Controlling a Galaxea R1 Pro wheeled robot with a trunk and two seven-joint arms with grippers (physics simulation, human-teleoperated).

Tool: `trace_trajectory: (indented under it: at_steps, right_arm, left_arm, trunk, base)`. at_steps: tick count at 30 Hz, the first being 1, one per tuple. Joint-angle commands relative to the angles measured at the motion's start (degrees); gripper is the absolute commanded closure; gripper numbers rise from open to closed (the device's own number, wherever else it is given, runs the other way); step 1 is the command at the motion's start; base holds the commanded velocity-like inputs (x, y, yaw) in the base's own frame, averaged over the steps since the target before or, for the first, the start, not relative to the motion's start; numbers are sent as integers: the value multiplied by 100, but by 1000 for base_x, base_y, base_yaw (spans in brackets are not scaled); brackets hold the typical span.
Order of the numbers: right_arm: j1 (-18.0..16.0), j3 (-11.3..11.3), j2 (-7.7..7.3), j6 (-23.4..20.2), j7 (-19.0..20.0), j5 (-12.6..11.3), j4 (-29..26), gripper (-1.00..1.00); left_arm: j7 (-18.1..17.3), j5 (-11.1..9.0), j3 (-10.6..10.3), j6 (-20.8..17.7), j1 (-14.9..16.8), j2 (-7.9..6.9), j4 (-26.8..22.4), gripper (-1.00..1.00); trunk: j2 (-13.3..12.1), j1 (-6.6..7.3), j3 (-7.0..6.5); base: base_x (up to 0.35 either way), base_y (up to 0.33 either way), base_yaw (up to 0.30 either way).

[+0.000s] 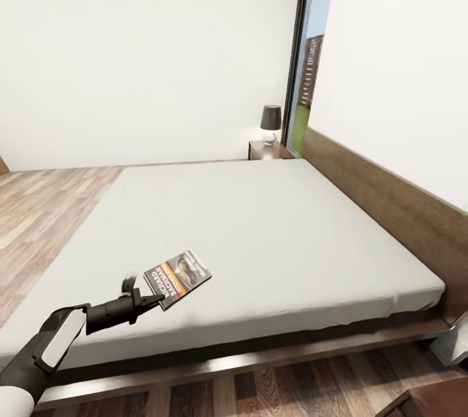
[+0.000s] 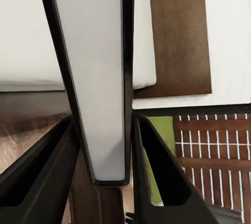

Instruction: In the bedroom, move the book from the bed onto either nightstand, and place the two sandals side by side next to the bed.

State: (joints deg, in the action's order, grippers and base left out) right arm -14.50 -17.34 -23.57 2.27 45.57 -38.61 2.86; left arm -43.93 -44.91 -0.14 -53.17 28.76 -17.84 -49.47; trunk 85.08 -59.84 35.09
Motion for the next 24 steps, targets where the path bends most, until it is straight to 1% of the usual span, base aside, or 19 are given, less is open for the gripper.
trace_trajectory:
  at_steps: [1, 4, 5, 9, 10, 12, 16, 18, 24]
  right_arm:
    - [-9, -51, 2, 24, 29, -44, 22, -100]
    - [-9, -55, 2, 30, 25, -42, 22, -100]
    - [-9, -56, 2, 31, 23, -42, 22, -100]
    - [-7, -58, 4, 37, 17, -47, 22, -100]
    - [-8, -58, 7, 42, 15, -49, 22, -100]
    - [-7, -58, 8, 48, 14, -49, 22, -100]
    - [-6, -59, 10, 57, -5, -52, 22, -100]
    - [-7, -54, 10, 62, -31, -56, 22, -100]
    - [-7, -37, 10, 70, -51, -52, 22, -100]
  left_arm:
    - [-29, 21, -8, 66, -5, -5, 5, 100]
    - [-115, 90, -22, 324, -35, -7, 10, 100]
    - [-233, 134, -25, 470, -73, -8, 16, 100]
    - [-579, 222, -28, 667, -136, -8, 57, 100]
    - [-840, 315, -31, 751, -164, -7, 124, 100]
    - [-970, 384, -34, 786, -175, -3, 174, 100]
    - [-1115, 529, -32, 856, -196, 18, 273, 100]
    - [-1182, 604, -33, 987, -211, 38, 397, 100]
    - [-1231, 643, -31, 1180, -220, 44, 525, 100]
  trunk:
    - [-39, 23, -13]
    - [-159, 89, -67]
    - [-159, 89, -67]
    - [-159, 89, -67]
    - [-159, 89, -67]
    - [-159, 89, -67]
    - [-159, 89, -67]
    - [-159, 89, -67]
    - [-159, 89, -67]
  base:
    - [0, 0, 0]
    - [0, 0, 0]
    - [0, 0, 0]
    - [0, 0, 0]
    - [0, 0, 0]
    - [0, 0, 0]
    - [0, 0, 0]
    - [0, 0, 0]
    - [0, 0, 0]
